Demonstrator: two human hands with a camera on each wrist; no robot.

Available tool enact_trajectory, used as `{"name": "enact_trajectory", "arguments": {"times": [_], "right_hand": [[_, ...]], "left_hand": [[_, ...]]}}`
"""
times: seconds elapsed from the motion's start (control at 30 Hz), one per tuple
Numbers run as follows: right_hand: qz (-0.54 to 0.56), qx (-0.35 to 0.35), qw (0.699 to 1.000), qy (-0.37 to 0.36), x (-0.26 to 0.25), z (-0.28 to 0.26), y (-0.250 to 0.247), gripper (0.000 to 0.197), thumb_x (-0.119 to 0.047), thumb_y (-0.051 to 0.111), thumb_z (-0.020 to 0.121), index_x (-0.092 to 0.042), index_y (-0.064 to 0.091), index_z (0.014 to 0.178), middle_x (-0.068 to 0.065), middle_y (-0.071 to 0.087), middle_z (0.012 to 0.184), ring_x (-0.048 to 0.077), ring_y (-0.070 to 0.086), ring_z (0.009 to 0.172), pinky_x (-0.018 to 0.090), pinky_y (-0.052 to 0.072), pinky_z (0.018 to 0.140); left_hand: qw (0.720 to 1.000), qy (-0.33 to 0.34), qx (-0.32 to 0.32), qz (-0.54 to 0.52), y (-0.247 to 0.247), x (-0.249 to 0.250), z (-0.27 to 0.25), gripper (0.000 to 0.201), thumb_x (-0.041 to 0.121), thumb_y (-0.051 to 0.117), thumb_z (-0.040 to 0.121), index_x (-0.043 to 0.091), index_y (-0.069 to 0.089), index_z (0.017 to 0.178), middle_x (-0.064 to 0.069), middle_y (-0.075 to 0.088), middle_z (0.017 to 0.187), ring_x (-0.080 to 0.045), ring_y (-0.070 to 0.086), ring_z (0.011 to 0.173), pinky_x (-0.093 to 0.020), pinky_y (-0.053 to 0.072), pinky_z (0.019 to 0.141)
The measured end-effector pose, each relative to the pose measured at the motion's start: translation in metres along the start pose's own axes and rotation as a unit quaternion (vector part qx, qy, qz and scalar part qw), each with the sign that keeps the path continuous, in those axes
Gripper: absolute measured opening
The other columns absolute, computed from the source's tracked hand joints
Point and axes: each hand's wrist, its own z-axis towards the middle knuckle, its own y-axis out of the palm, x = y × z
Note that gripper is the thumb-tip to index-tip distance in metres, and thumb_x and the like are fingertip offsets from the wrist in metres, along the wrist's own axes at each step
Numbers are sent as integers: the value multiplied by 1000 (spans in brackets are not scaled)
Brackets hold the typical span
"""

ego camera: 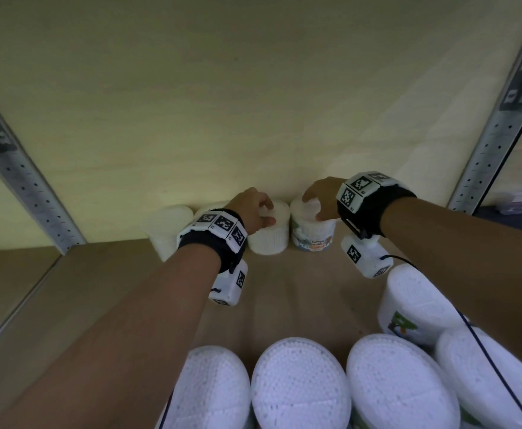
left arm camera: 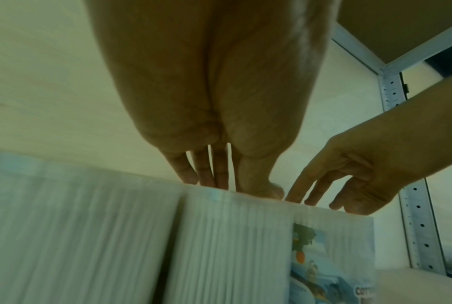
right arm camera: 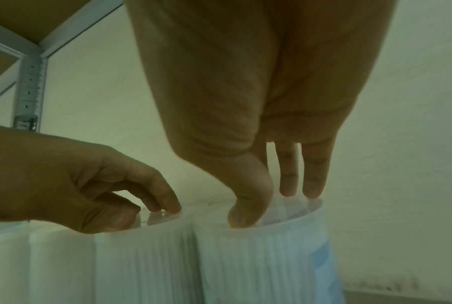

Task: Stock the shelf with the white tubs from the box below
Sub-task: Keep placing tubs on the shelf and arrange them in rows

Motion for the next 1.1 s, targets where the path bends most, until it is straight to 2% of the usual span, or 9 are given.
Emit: {"name": "enact_trajectory", "arguments": {"times": [0.17,0.5,0.63,0.7,0.8,0.87,0.93,1.0,1.1], "right_hand": [[31,-5,999,-3,0,6,1,55,-15,52,96,-9,33,147,11,32,154,27,36,139,30,31,110],[15,-6,1000,-5,2,10,3,54,-17,56,93,-11,39,143,10,37,150,27,42,135,30,35,107],[10,14,1000,-20,2,8,2,67,-24,74,77,-22,44,137,6,43,145,27,49,128,34,44,104],[8,15,1000,-25,2,7,2,64,-21,73,79,-20,45,136,6,44,145,27,48,128,33,42,103],[13,13,1000,-25,2,7,3,58,-15,68,84,-15,45,138,8,43,146,27,47,130,31,41,102],[24,16,999,-27,4,9,4,56,-12,66,85,-13,46,137,10,44,145,28,47,130,32,41,102],[31,18,999,-28,6,11,5,55,-11,67,83,-13,48,135,10,46,144,29,48,129,33,42,102],[42,16,998,-32,6,11,5,54,-9,67,83,-11,50,134,11,48,142,29,50,126,33,43,100],[54,14,998,-33,6,12,5,51,-7,65,84,-9,51,133,12,51,139,30,52,124,32,44,97]], "left_hand": [[1000,0,0,3,0,-1,0,41,29,65,88,11,57,124,-12,48,127,-26,51,118,-31,39,97],[999,18,-30,5,-6,1,0,38,17,63,89,14,56,127,-8,48,135,-23,48,125,-23,35,95],[997,31,-67,32,-13,2,1,41,3,58,88,18,55,127,-6,48,137,-22,47,126,-22,34,93],[996,34,-80,33,-15,4,2,49,-7,51,85,19,56,126,-7,47,139,-23,47,128,-24,36,93],[995,37,-90,10,-16,5,0,61,-18,39,78,18,58,124,-8,46,141,-22,44,132,-31,41,101],[995,44,-88,-23,-14,5,-1,64,-21,36,76,15,56,125,-8,46,141,-22,42,134,-33,39,107],[995,48,-75,-40,-9,5,-3,61,-20,38,77,11,51,128,-9,44,140,-22,41,132,-28,36,105],[997,54,-32,-41,-3,5,-2,52,-14,43,81,8,49,128,-13,44,133,-26,43,126,-25,34,97],[997,41,65,-4,3,6,0,35,17,53,92,8,49,126,-14,43,126,-32,43,120,-36,38,99]]}}
